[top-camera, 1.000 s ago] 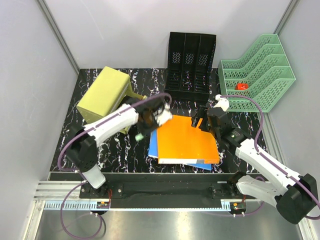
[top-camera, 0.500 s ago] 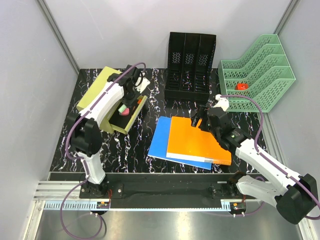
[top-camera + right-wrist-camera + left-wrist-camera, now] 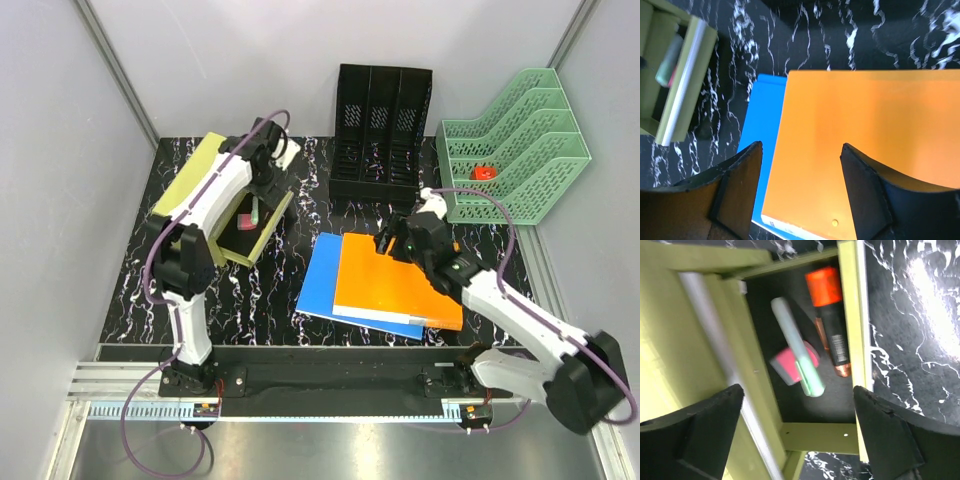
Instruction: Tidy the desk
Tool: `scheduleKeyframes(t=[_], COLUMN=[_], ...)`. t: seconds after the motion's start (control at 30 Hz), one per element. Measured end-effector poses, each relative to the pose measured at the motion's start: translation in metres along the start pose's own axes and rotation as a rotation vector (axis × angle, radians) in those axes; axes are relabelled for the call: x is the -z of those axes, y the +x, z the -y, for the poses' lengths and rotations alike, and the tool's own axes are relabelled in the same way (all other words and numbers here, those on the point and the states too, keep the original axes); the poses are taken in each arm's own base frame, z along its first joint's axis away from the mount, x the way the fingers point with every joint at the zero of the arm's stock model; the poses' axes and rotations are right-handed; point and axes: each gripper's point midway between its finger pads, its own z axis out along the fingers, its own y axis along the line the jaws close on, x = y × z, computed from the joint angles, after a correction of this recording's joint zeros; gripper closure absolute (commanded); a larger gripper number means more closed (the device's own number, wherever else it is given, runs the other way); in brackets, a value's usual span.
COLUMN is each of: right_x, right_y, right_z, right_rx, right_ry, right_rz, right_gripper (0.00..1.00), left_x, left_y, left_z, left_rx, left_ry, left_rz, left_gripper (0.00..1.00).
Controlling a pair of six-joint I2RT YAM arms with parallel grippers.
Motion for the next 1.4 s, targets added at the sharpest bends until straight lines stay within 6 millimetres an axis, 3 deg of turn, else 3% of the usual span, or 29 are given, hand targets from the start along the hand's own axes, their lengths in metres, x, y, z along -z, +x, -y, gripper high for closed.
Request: scheduleKeyframes(t=[0.1,0.17,0.27,0.37,0.43,0.5,0.57,0.67,0.73,0.77,0.83,1.0,1.4], right_x=[-0.027,-0.047,-0.077,-0.103,-0.117,-0.128,-0.140,-0.154,-0.162,-0.166,-0.174,-0.190,-0.203], right_y=[0.019,0.029,0.038,0.038,0.036,0.036,0.039,0.054,0.067,0.073,0.088,0.116,0.140], right_z=[-0.005,-0.012,-0.030,-0.056,-0.082,-0.108,-0.139,-0.172,-0.182,-0.185,-0.188,-0.194,-0.196], right_rx=[0.013,0.018,0.017,0.022,0.029,0.038,0.051,0.063,0.064,0.066,0.068,0.079,0.094], right_ry=[0.011,0.012,-0.011,-0.051,-0.100,-0.149,-0.208,-0.272,-0.293,-0.298,-0.308,-0.321,-0.320], right_rz=[-0.093,-0.153,-0.221,-0.249,-0.257,-0.267,-0.273,-0.305,-0.338,-0.351,-0.391,-0.468,-0.545], right_gripper=[0.28,0.29,0.30,0.31,0.31,0.32,0.33,0.34,0.36,0.37,0.40,0.41,0.41], left_x=[0.032,0.069,0.142,0.197,0.207,0.199,0.169,0.106,0.073,0.066,0.071,0.064,0.059], left_y=[-0.016,-0.027,-0.037,-0.021,-0.001,0.017,0.034,0.056,0.072,0.070,0.061,0.068,0.061], left_z=[-0.014,-0.028,-0.064,-0.110,-0.138,-0.160,-0.172,-0.166,-0.155,-0.153,-0.159,-0.161,-0.162], left_rx=[0.028,0.051,0.111,0.199,0.260,0.308,0.339,0.345,0.340,0.352,0.346,0.359,0.339], left_ry=[-0.023,-0.058,-0.154,-0.281,-0.353,-0.393,-0.394,-0.331,-0.282,-0.266,-0.278,-0.264,-0.253], left_rz=[0.091,0.186,0.379,0.516,0.527,0.496,0.422,0.274,0.185,0.189,0.230,0.207,0.239], left_gripper=[0.01,0.01,0.01,0.01,0.01,0.01,0.01,0.01,0.01,0.01,0.01,0.01,0.01])
